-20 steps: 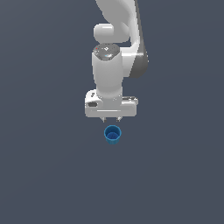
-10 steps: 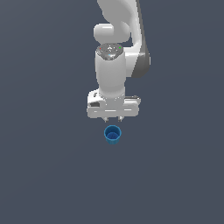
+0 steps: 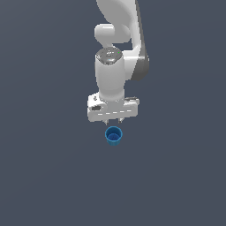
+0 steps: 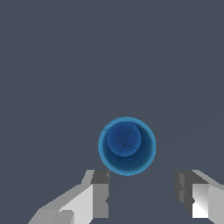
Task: Pick up the object and move it to a goal position.
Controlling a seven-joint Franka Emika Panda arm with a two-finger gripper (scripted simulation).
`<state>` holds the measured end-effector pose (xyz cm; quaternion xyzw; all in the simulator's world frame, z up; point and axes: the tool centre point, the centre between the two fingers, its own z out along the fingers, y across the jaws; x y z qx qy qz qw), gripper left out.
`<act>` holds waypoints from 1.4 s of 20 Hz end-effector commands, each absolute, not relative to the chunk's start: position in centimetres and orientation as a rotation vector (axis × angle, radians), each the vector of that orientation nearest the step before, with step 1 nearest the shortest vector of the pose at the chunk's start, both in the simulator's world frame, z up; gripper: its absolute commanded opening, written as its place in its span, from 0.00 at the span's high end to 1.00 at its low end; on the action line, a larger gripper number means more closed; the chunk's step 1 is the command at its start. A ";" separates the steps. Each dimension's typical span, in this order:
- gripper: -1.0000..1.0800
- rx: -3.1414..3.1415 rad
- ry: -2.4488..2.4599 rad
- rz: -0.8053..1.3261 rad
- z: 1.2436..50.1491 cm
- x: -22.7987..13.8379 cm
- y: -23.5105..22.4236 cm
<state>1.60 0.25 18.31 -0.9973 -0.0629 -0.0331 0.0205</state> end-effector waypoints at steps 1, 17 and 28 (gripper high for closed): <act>0.38 -3.087 -0.261 -0.105 17.8 1.4 0.1; 0.38 -2.957 -0.863 -0.147 14.0 0.0 -0.7; 0.38 -2.791 -1.271 -0.208 12.0 -1.1 -0.8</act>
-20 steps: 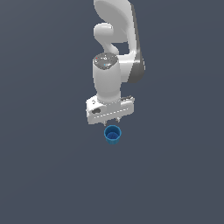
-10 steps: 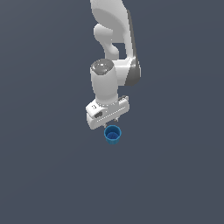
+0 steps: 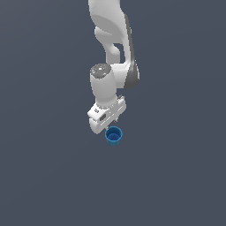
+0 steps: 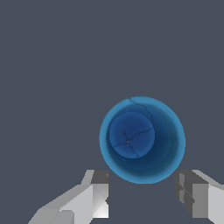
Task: Pick up the object and move it to a goal position.
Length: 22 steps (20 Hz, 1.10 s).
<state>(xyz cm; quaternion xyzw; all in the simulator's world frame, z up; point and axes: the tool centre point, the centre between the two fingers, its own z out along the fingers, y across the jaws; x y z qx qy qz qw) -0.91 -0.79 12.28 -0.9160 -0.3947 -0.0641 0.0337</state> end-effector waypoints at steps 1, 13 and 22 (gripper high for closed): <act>0.38 -2.773 -1.306 -0.215 11.9 -1.1 -0.8; 0.38 -2.530 -1.718 -0.315 10.6 -2.2 -0.4; 0.38 -2.364 -1.946 -0.388 10.2 -2.7 -0.1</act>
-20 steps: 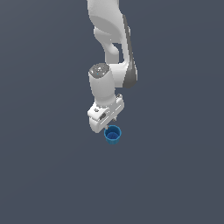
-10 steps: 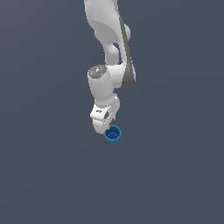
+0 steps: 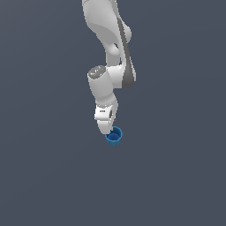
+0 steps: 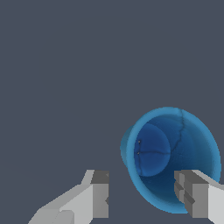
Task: Pick up the object and move it to a goal position.
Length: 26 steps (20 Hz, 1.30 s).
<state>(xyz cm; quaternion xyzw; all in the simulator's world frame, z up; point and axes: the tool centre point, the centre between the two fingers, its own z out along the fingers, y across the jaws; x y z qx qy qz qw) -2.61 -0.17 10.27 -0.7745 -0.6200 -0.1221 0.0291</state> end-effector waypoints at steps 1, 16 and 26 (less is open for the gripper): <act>0.38 -2.350 -1.962 -0.394 10.2 -2.7 -0.1; 0.38 -2.290 -2.036 -0.420 9.7 -2.8 0.2; 0.38 -2.287 -2.041 -0.422 7.3 -2.4 0.7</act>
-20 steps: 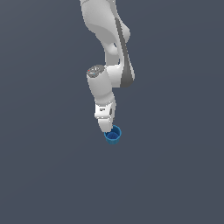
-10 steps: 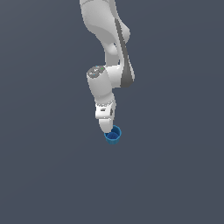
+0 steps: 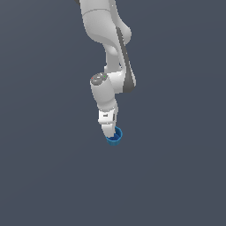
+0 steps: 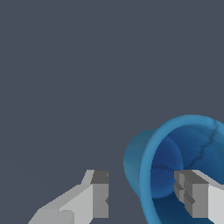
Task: Pick up the object and move it to a goal position.
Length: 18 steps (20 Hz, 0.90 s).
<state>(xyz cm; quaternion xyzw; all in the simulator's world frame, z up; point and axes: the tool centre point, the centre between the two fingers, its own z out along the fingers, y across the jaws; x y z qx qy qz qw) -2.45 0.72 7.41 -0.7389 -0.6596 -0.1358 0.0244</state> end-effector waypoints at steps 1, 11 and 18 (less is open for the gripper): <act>1.00 -2.287 -2.041 -0.422 7.3 -2.4 0.7; 1.00 -2.287 -2.041 -0.422 7.3 -2.4 0.7; 1.00 -2.287 -2.042 -0.421 8.2 -2.9 1.3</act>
